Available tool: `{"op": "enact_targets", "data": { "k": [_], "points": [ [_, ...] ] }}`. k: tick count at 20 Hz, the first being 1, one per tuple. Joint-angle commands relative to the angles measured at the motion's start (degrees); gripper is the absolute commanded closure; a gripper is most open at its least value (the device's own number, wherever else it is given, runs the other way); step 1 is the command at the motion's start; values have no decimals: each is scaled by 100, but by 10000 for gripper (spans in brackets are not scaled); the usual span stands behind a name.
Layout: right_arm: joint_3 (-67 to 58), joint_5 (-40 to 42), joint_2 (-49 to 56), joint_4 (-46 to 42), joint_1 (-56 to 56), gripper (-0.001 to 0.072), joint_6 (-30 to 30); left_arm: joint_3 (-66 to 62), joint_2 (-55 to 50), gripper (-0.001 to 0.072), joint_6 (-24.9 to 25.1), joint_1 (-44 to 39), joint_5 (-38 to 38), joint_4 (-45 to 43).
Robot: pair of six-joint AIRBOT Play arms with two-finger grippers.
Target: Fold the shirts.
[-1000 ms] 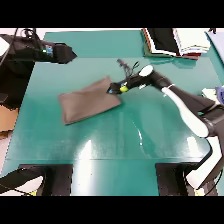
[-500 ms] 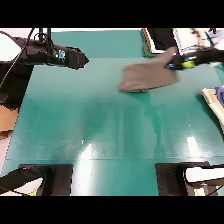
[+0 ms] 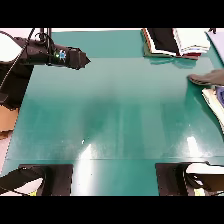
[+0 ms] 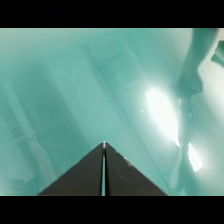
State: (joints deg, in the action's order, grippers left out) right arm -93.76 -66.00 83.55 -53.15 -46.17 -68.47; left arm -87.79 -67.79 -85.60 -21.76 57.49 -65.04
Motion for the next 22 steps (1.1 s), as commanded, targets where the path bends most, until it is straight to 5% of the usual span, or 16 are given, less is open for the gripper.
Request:
{"op": "enact_targets", "data": {
  "k": [1, 9, 22],
  "points": [
    [-487, 164, 92, 173, -291, 691, 105, 0, -2, 682, -9, -2, 4, 17],
    [-2365, -535, 503, 254, -459, 691, 107, 0, -2, 681, 9, -2, 61, 17],
    [-1762, -2096, -98, 179, -1987, 691, 916, 0, -2, 681, 15, -2, 59, 15]
  ]
}}
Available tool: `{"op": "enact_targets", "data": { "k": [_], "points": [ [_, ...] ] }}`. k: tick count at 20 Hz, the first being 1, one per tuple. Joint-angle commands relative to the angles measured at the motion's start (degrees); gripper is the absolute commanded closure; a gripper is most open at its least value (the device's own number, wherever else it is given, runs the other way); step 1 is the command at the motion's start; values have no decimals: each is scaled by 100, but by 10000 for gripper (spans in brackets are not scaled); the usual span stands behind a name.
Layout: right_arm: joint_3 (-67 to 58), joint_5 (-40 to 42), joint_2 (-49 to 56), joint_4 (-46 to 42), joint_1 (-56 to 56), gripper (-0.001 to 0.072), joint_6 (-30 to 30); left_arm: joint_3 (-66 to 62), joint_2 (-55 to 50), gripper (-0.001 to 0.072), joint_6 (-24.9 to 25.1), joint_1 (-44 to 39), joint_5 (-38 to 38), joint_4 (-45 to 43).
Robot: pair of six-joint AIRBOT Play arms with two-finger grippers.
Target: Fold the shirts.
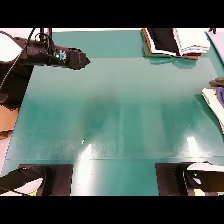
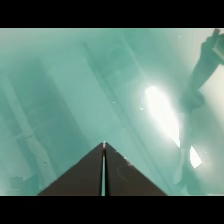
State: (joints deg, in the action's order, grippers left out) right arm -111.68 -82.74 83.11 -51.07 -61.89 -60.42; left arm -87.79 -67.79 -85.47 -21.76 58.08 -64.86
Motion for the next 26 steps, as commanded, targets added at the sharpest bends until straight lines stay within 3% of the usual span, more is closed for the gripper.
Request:
{"op": "enact_targets", "data": {
  "k": [1, 5, 6, 7, 8, 9, 14, 19, 23, 26],
  "points": [
    [31, -542, -55, -173, -549, 691, 109, 0, -2, 681, 2, -2, 0, -2],
    [31, -660, -55, -914, -931, 688, -160, 0, -2, 681, 0, -2, 0, 0],
    [31, -636, -55, -914, -1029, 651, -267, 0, -2, 681, 0, -2, 2, 11],
    [31, -597, -55, -909, -1115, 516, -315, 0, -2, 681, 0, -2, 2, 22],
    [31, -590, -55, -894, -1193, 334, -323, 0, -2, 681, 0, -4, 0, 22],
    [31, -575, -55, -866, -1250, 242, -326, 0, -2, 681, 2, -4, 0, 22],
    [31, -577, -55, 337, -1178, 239, -470, 0, -2, 681, 2, -4, 0, 63],
    [31, -590, -59, 1611, 232, 244, -643, 0, -52, 681, 0, -2, -9, 74],
    [31, -636, -59, 1622, 2179, 245, -761, 0, -52, 681, 2, 2, -92, 57],
    [31, -584, -59, 1110, 3665, 273, -758, 0, -52, 680, 0, 2, -28, 70]
  ]
}}
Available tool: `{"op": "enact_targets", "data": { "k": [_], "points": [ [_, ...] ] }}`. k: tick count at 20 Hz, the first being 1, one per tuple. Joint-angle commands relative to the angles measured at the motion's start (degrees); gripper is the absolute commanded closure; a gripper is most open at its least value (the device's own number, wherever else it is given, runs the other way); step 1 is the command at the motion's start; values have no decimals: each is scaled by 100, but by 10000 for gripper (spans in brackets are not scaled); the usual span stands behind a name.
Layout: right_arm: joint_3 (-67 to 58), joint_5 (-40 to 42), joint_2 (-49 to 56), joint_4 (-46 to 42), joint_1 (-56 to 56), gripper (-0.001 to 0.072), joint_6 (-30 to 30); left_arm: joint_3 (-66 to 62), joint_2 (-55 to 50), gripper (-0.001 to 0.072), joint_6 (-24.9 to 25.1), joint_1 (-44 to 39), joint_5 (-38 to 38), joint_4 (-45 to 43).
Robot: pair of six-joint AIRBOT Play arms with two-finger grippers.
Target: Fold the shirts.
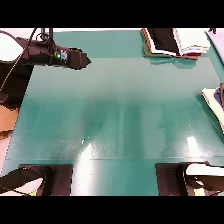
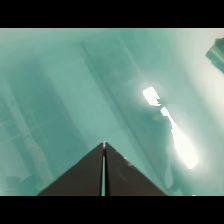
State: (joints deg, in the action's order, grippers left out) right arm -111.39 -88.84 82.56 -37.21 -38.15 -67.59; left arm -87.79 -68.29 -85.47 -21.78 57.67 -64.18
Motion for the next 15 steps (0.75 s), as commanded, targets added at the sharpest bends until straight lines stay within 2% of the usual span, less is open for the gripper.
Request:
{"op": "enact_targets", "data": {
  "k": [1, 2, 3, 4, 5, 9, 15],
  "points": [
    [2, 26, -4, -566, 1714, 283, -44, 0, -2, 681, 0, 4, -26, 2],
    [2, 22, -4, -892, 2118, 285, -42, 0, -2, 681, 0, 4, -63, 2],
    [2, 22, -4, -1268, 2524, 388, -42, 0, -2, 681, 0, 4, -125, 2],
    [2, 15, -4, -1585, 2868, 632, -37, 0, -2, 681, 0, 4, -205, 7],
    [2, 39, -4, -1934, 3187, 691, -35, 0, -2, 681, 0, 4, -273, 7],
    [2, 83, -4, -2594, 3969, 690, -46, -2, -2, 681, 0, 4, -535, 9],
    [2, 120, -4, -2588, 4116, 690, -57, 0, -2, 680, 0, 4, -588, 9]
  ]
}}
